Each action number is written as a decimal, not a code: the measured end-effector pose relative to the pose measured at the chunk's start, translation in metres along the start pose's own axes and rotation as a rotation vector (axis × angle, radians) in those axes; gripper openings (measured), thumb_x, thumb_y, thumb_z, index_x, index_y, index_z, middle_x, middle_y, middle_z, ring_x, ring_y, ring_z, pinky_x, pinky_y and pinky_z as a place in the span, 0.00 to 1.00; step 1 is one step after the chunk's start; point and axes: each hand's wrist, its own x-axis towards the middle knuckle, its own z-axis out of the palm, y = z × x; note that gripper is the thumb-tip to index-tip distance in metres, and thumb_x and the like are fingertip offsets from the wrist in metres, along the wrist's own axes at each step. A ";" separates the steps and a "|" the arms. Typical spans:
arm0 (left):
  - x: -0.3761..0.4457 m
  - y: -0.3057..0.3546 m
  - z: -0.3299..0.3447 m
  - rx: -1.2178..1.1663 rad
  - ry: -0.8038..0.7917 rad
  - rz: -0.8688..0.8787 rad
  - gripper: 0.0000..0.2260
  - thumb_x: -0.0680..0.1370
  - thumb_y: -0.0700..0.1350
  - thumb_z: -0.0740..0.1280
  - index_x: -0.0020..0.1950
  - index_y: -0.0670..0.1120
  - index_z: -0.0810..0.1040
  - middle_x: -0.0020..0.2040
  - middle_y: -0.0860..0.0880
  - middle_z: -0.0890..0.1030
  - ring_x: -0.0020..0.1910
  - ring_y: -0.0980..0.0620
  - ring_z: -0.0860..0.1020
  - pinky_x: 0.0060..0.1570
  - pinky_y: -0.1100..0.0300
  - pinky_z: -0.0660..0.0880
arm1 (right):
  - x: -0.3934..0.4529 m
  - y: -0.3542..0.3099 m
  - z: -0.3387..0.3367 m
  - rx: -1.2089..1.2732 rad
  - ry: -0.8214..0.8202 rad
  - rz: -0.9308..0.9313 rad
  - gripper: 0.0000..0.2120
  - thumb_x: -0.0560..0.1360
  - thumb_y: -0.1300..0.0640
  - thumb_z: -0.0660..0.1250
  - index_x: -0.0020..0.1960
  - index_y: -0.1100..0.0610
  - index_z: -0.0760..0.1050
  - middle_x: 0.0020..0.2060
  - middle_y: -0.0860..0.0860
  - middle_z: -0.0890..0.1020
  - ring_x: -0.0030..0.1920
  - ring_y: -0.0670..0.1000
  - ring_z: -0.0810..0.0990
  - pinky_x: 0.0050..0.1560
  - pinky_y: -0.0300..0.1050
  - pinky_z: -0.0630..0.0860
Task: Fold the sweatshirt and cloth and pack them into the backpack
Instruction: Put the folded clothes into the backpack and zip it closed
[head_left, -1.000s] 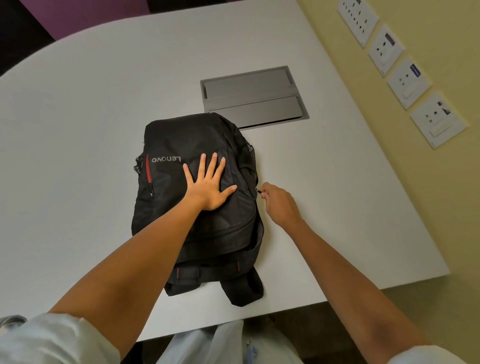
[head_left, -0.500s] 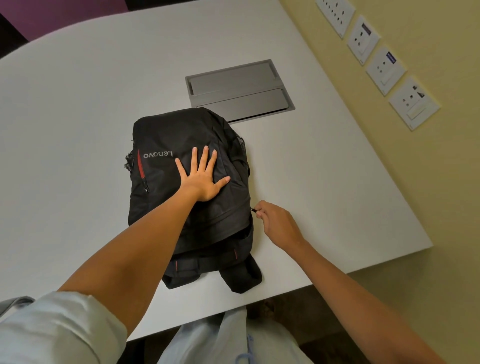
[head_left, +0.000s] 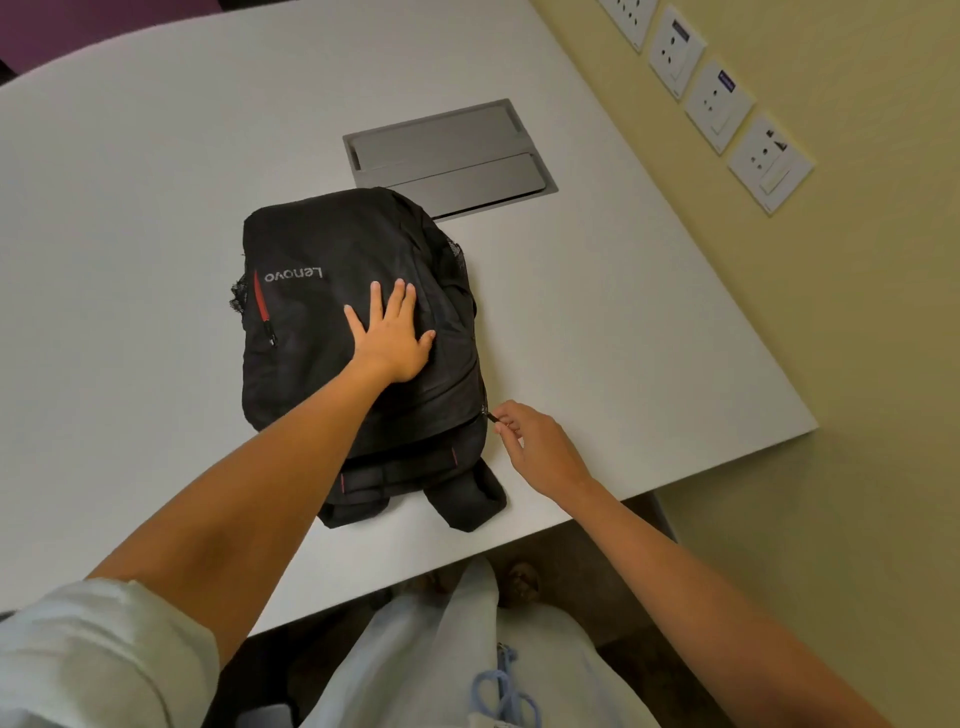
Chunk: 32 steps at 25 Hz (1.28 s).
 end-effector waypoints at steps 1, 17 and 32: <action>-0.014 0.009 0.002 -0.077 0.051 0.004 0.32 0.83 0.54 0.59 0.82 0.46 0.50 0.83 0.48 0.49 0.81 0.44 0.40 0.75 0.33 0.40 | -0.002 -0.001 -0.001 0.028 0.017 0.002 0.09 0.82 0.56 0.63 0.60 0.56 0.77 0.50 0.51 0.83 0.48 0.48 0.82 0.50 0.43 0.81; -0.119 0.073 0.059 -1.291 0.091 -0.658 0.08 0.70 0.39 0.78 0.40 0.36 0.83 0.39 0.39 0.85 0.36 0.45 0.86 0.40 0.51 0.85 | -0.016 -0.025 0.008 0.153 0.068 0.006 0.10 0.79 0.58 0.67 0.59 0.56 0.82 0.46 0.48 0.85 0.43 0.43 0.82 0.51 0.37 0.81; -0.139 0.073 0.070 -0.901 0.310 -0.289 0.06 0.78 0.40 0.71 0.53 0.39 0.85 0.42 0.48 0.83 0.39 0.54 0.80 0.45 0.63 0.78 | 0.064 0.001 -0.016 -0.434 0.028 -0.712 0.11 0.70 0.65 0.75 0.51 0.61 0.80 0.43 0.55 0.83 0.43 0.56 0.81 0.44 0.50 0.77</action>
